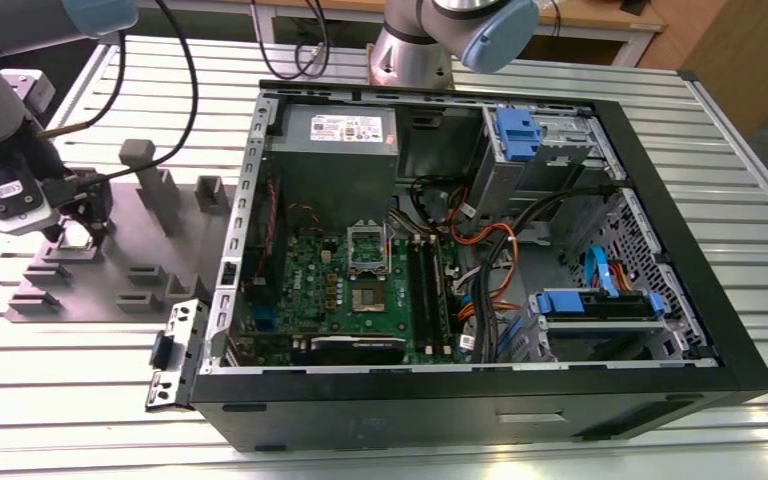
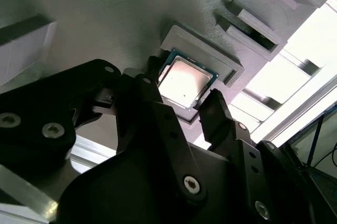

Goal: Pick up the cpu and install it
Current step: 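Pick up the cpu and move it towards the insertion slot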

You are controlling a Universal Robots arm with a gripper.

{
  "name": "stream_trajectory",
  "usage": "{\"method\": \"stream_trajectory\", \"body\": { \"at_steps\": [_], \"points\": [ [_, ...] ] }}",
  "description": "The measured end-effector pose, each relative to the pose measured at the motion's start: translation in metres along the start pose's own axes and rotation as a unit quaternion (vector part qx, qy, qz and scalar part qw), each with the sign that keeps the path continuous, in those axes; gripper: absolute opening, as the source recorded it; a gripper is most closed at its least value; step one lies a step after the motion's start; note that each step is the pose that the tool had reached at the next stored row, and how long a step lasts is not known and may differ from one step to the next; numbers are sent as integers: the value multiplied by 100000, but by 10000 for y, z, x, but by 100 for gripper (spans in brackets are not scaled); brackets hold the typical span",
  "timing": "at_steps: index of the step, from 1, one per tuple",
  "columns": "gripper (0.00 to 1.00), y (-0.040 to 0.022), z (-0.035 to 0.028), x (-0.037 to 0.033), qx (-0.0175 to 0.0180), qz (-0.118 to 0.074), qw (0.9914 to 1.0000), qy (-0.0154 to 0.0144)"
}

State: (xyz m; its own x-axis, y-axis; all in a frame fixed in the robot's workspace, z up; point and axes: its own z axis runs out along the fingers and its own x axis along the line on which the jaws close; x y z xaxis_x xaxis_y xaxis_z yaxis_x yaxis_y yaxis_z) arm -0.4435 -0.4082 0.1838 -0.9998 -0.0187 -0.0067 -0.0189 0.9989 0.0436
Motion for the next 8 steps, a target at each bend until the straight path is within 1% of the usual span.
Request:
{"method": "stream_trajectory", "body": {
  "at_steps": [5,6,7,8],
  "points": [
    [55,0,-1,0,-2,-1,100000,7],
    [49,0,-1,0,-2,-4,100000,11],
    [49,0,-1,0,-1,-4,100000,9],
    [47,0,-1,0,-2,-6,100000,10]
  ]
}}
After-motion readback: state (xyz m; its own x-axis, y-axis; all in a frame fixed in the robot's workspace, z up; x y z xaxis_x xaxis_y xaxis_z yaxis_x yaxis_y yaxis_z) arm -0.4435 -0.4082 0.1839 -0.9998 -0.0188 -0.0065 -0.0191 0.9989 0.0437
